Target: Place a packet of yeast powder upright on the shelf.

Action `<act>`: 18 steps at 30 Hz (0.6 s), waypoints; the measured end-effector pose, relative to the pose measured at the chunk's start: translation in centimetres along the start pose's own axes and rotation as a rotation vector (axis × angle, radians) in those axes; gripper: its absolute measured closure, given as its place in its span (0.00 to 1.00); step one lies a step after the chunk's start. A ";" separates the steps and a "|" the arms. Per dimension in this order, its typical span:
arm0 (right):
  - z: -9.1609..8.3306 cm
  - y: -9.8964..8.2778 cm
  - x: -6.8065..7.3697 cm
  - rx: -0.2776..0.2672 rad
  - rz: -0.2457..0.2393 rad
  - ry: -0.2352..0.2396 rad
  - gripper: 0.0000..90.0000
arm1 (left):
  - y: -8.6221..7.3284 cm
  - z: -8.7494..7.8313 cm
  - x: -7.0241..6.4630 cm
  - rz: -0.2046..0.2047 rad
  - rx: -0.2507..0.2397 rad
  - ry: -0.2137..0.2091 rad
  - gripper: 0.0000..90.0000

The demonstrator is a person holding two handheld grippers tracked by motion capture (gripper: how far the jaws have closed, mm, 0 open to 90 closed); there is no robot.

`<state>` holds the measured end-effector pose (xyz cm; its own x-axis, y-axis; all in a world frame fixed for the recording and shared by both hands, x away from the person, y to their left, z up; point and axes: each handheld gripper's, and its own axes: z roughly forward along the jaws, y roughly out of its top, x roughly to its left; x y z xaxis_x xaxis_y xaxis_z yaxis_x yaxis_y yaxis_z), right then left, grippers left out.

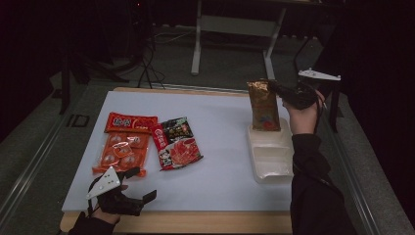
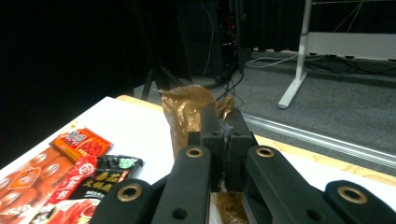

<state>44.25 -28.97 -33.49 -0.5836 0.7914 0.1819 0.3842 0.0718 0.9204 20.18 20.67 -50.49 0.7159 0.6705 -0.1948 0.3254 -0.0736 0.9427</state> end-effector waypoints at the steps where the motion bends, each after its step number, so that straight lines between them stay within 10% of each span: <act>1: 0.1 -0.1 -0.3 -0.003 0.001 -0.002 1.00 | 0.0 0.0 0.0 0.001 0.001 0.000 0.00; 18: 2.8 -2.8 -3.8 0.007 0.021 0.055 1.00 | -0.1 0.1 0.1 -0.003 0.005 -0.006 0.00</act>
<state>47.40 -30.50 -37.76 -0.6141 0.7580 0.2199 0.4013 0.0600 0.9140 20.28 20.66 -50.60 0.7185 0.6663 -0.1994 0.3306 -0.0749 0.9408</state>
